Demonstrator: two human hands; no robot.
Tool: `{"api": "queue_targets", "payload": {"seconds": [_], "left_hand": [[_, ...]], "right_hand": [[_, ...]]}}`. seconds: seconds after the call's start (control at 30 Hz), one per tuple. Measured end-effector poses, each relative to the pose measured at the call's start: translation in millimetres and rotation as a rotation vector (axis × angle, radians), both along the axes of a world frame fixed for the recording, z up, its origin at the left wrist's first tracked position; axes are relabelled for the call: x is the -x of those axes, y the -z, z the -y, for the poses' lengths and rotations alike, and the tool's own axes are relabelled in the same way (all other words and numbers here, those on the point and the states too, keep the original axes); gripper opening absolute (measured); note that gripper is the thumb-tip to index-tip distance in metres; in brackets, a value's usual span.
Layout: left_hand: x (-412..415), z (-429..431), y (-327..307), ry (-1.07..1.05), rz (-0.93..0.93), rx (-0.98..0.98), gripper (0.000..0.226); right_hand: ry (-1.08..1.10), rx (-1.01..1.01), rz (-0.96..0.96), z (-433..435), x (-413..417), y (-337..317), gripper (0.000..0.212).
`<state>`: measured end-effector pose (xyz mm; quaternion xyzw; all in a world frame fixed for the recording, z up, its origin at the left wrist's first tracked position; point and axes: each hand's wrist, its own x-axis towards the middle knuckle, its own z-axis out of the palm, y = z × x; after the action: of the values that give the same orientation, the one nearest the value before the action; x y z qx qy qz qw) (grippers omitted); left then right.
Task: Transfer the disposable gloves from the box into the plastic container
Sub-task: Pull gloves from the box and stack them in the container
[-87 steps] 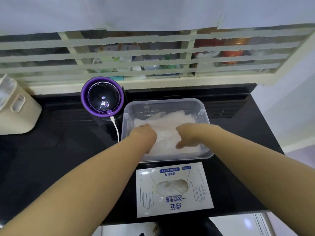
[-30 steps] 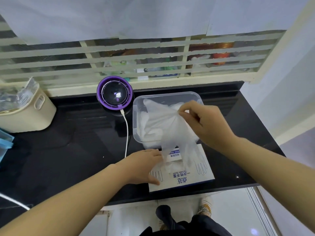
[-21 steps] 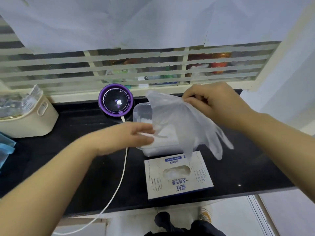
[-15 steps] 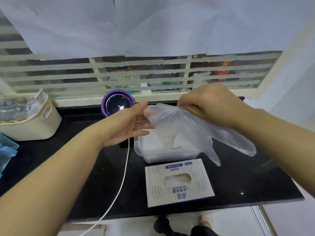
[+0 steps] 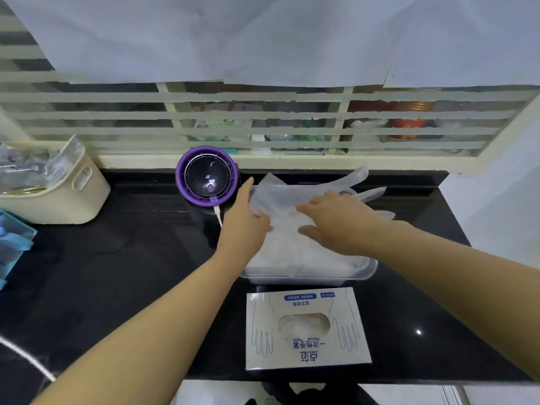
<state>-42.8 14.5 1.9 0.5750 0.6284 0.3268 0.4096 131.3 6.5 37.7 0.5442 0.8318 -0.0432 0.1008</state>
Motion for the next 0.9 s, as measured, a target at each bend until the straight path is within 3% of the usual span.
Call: {"api": "queue_targets", "payload": {"seconds": [0.13, 0.23, 0.27, 0.3, 0.37, 0.4, 0.47, 0.57, 0.7, 0.8, 0.9], "left_hand": [[-1, 0, 6, 0.104, -0.233, -0.075, 0.076], [5, 5, 3, 0.217, -0.719, -0.128, 0.071], [6, 4, 3, 0.231, -0.909, -0.257, 0.065], [4, 3, -1, 0.257, -0.979, -0.427, 0.059], [-5, -4, -8, 0.438, -0.997, -0.630, 0.048], [-10, -9, -7, 0.592, -1.017, -0.575, 0.046], [-17, -17, 1, 0.809, -1.059, -0.233, 0.051], [-17, -25, 18, 0.896, -1.095, 0.046, 0.066], [-17, -31, 32, 0.936, -1.152, 0.105, 0.065], [-17, -33, 37, 0.954, -1.157, 0.102, 0.063], [-19, -32, 38, 0.947, -1.161, 0.097, 0.064]], "right_hand": [[0.024, 0.206, 0.036, -4, 1, 29, 0.063], [-0.013, 0.296, -0.006, -8, -3, 46, 0.065], [-0.031, 0.314, -0.011, -10, -4, 50, 0.065], [-0.052, 0.324, -0.008, -9, -3, 52, 0.064], [-0.095, 0.335, 0.001, -8, -3, 56, 0.061], [-0.118, 0.336, 0.012, -8, -3, 57, 0.059], [-0.150, 0.348, 0.023, -9, -3, 59, 0.057], [-0.089, 0.422, -0.021, -11, -6, 56, 0.059], [0.117, 0.440, -0.058, -11, -11, 34, 0.056], [0.079, 0.124, 0.142, -14, -6, 11, 0.034], [0.013, -0.117, 0.120, -18, 14, -7, 0.018]]}}
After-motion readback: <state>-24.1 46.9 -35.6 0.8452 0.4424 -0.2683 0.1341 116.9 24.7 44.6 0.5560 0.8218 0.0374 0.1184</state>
